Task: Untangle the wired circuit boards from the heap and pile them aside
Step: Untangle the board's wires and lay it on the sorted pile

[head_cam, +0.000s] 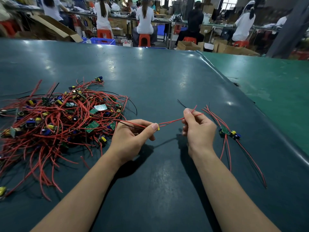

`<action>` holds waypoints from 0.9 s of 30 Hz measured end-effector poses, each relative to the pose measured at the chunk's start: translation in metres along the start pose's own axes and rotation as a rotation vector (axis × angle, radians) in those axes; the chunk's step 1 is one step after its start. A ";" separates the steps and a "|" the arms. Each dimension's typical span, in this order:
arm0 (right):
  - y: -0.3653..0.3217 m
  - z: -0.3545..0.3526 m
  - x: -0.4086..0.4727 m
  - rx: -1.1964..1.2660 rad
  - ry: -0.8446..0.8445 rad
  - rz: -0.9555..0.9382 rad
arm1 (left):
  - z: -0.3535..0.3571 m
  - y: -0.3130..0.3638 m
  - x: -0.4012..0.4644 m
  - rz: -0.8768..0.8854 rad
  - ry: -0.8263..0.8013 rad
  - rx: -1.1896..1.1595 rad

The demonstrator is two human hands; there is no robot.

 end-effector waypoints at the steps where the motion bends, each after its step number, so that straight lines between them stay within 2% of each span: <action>1: -0.005 -0.004 0.001 -0.093 0.026 -0.072 | 0.000 0.000 0.000 0.001 -0.005 -0.002; 3: -0.018 -0.005 0.000 -0.310 0.064 -0.227 | 0.000 0.001 -0.001 0.000 -0.003 -0.033; 5: -0.022 -0.003 -0.002 -0.350 0.042 -0.270 | 0.000 0.001 -0.001 -0.004 0.001 -0.051; 8: -0.013 0.001 0.001 -0.187 -0.020 -0.179 | 0.003 0.001 -0.001 -0.002 -0.022 -0.016; 14: -0.008 0.007 0.001 -0.118 -0.099 -0.099 | -0.002 0.000 0.000 -0.010 0.015 -0.084; 20: -0.004 0.005 0.006 0.067 -0.091 0.005 | -0.004 -0.003 0.001 -0.023 0.025 -0.090; 27: 0.001 0.002 0.007 0.423 -0.060 0.194 | -0.004 -0.006 0.002 -0.034 0.029 -0.126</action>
Point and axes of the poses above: each hand's wrist, its own x-axis towards the middle knuckle, its own z-axis out of the palm, y = z × x, the point moved 8 cm from there along x, towards the middle knuckle, and after that the axes turned 5 degrees about -y, right-handed, at the moved point
